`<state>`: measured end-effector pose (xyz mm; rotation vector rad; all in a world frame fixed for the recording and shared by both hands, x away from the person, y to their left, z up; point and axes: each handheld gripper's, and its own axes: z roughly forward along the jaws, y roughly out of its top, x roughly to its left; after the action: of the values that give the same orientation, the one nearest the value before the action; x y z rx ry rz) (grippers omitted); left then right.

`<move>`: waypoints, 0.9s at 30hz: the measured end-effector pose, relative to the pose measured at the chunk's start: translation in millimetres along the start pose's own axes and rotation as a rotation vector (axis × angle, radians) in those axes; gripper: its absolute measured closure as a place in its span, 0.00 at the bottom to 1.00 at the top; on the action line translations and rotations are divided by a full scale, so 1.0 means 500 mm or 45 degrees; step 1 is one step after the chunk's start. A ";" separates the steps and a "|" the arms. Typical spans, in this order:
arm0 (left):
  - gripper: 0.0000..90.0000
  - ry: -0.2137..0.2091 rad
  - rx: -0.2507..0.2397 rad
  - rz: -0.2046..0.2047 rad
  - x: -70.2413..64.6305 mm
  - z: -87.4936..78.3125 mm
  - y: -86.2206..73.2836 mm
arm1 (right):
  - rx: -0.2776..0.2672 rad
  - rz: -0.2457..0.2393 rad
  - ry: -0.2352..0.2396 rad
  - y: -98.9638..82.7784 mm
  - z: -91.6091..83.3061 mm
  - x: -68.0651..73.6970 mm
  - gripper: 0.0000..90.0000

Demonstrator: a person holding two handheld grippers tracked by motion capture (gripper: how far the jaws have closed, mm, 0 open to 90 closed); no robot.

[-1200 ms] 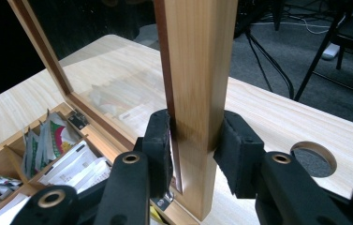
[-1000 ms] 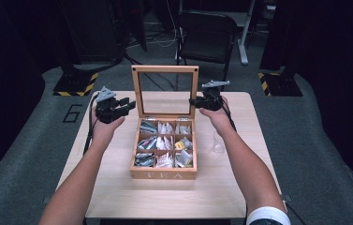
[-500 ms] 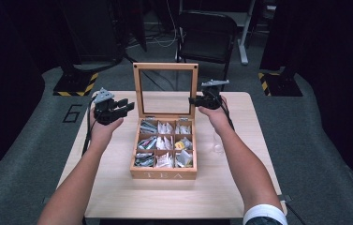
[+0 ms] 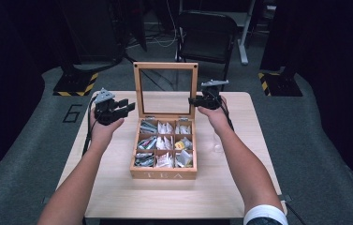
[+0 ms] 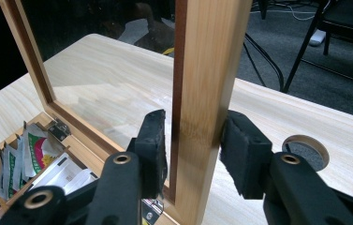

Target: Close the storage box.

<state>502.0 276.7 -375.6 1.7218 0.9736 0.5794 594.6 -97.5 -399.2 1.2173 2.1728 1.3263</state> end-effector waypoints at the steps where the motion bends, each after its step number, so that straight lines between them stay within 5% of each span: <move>1: 0.64 -0.003 0.004 -0.006 0.001 -0.001 0.000 | -0.003 0.004 -0.006 0.000 -0.001 -0.001 0.65; 11: 0.60 0.009 -0.005 -0.045 0.006 -0.009 0.001 | -0.022 -0.020 -0.015 0.008 -0.037 -0.004 0.61; 27: 0.59 0.030 -0.012 -0.018 0.002 -0.028 0.006 | -0.109 -0.095 0.219 0.001 -0.111 0.055 0.53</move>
<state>492.8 284.5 -367.6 1.7020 0.9975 0.5956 543.3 -107.2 -366.0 1.0138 2.2270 1.5258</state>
